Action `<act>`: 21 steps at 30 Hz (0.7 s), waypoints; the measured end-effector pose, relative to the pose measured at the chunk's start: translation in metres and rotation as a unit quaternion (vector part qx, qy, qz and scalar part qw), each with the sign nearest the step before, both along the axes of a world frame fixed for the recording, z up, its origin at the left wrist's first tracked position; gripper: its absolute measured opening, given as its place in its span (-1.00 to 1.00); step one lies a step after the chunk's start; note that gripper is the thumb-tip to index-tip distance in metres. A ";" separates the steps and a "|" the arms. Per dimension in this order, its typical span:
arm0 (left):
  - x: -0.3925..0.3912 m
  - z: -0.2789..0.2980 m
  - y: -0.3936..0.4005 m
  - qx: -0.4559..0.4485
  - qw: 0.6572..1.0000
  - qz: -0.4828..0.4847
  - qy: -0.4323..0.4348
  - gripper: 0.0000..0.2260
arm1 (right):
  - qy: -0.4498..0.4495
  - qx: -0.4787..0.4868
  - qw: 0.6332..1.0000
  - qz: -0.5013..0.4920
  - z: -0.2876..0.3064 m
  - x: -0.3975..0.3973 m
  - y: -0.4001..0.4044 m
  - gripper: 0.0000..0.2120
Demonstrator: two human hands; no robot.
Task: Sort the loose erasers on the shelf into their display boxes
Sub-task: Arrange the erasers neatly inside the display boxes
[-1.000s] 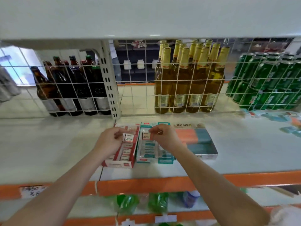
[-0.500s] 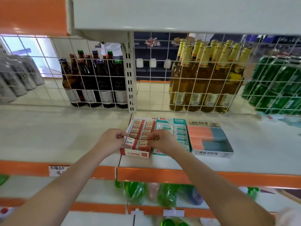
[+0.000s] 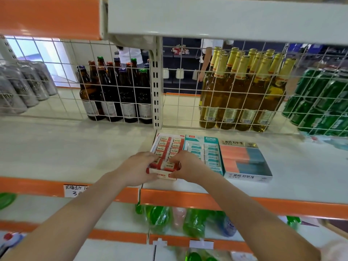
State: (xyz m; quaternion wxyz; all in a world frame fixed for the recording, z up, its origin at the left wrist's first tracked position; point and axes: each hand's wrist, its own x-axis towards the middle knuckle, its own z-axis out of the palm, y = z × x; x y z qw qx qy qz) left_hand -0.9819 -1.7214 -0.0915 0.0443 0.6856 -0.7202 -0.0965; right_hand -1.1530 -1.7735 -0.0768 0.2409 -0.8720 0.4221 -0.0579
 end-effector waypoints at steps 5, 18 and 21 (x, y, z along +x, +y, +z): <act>-0.005 0.003 -0.003 -0.021 1.000 -0.001 -0.018 -0.66 | 0.034 -0.052 0.998 0.019 -0.004 0.004 -0.002 -0.64; -0.026 0.002 -0.011 -0.033 0.999 -0.032 -0.025 -0.71 | 0.103 -0.084 0.991 0.030 0.005 -0.016 -0.015 -0.68; -0.037 0.000 -0.015 -0.030 0.999 -0.038 -0.020 -0.69 | 0.100 -0.071 0.992 0.024 0.007 -0.028 -0.018 -0.67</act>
